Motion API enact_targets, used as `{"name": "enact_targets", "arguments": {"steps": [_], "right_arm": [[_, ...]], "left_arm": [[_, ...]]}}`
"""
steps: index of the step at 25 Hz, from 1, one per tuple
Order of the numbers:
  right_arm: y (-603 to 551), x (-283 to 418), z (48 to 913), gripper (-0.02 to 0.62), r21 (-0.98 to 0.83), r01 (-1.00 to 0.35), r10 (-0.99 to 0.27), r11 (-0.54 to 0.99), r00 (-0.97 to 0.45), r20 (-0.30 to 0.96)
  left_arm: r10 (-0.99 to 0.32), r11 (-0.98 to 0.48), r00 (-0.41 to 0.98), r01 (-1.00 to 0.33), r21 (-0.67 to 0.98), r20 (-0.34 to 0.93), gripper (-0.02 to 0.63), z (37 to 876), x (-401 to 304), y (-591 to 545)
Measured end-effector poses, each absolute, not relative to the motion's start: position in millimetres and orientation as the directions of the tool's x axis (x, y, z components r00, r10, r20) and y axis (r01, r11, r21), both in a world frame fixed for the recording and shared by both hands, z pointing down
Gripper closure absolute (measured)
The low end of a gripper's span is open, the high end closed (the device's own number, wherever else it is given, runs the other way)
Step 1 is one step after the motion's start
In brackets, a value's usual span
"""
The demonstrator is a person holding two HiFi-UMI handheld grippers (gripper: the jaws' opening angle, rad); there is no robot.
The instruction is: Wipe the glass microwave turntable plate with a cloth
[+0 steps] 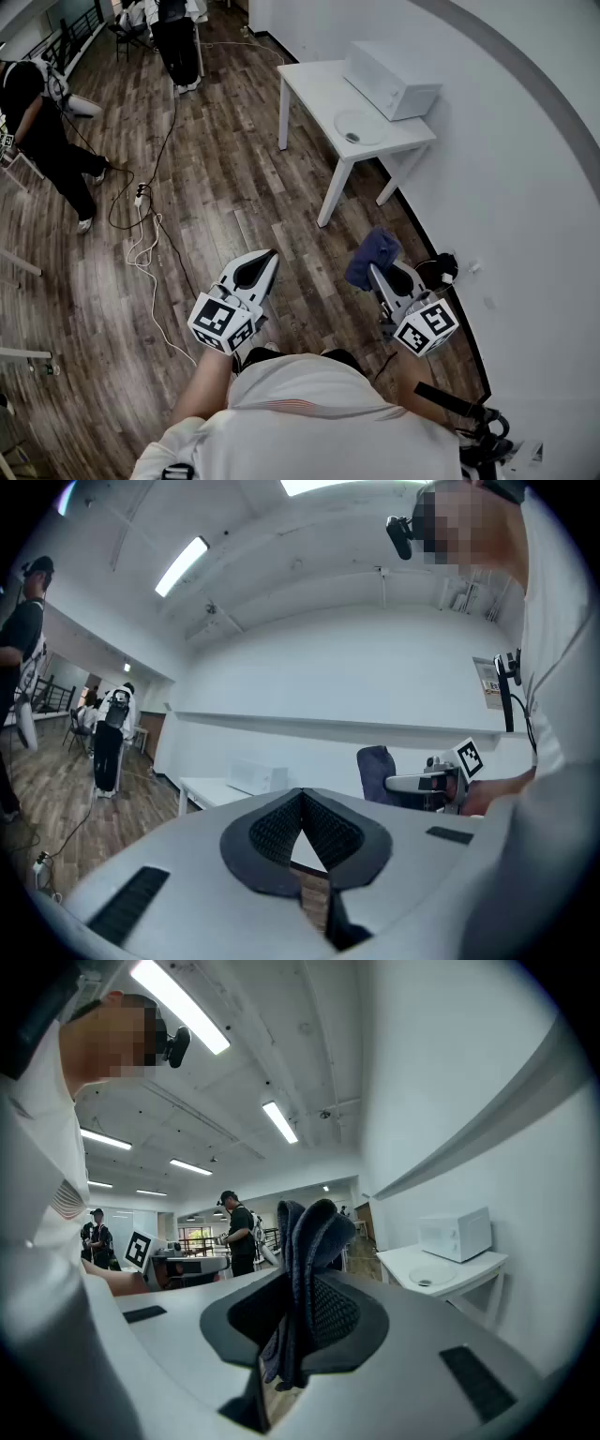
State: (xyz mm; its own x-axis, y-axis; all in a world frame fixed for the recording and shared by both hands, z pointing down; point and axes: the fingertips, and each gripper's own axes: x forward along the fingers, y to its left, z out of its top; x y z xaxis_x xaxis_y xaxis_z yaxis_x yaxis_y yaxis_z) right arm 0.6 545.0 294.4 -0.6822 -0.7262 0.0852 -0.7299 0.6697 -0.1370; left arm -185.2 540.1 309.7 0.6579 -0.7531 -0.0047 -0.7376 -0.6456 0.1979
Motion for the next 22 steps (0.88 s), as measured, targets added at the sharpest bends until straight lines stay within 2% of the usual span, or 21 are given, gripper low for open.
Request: {"name": "enact_targets", "arguments": {"steps": [10, 22], "right_arm": [[530.7, -50.2, 308.5, 0.535, -0.133, -0.740, -0.731, 0.659, -0.672, 0.118], [452.0, -52.4, 325.1, 0.535, -0.185, -0.704, -0.696, 0.686, -0.709, 0.119]], "left_arm": [[-0.746, -0.651, 0.666, -0.729, 0.214, -0.001, 0.595, 327.2, -235.3, 520.9], [-0.751, -0.635, 0.658, -0.743, 0.211, 0.056, 0.595, 340.8, -227.8, 458.2]]}}
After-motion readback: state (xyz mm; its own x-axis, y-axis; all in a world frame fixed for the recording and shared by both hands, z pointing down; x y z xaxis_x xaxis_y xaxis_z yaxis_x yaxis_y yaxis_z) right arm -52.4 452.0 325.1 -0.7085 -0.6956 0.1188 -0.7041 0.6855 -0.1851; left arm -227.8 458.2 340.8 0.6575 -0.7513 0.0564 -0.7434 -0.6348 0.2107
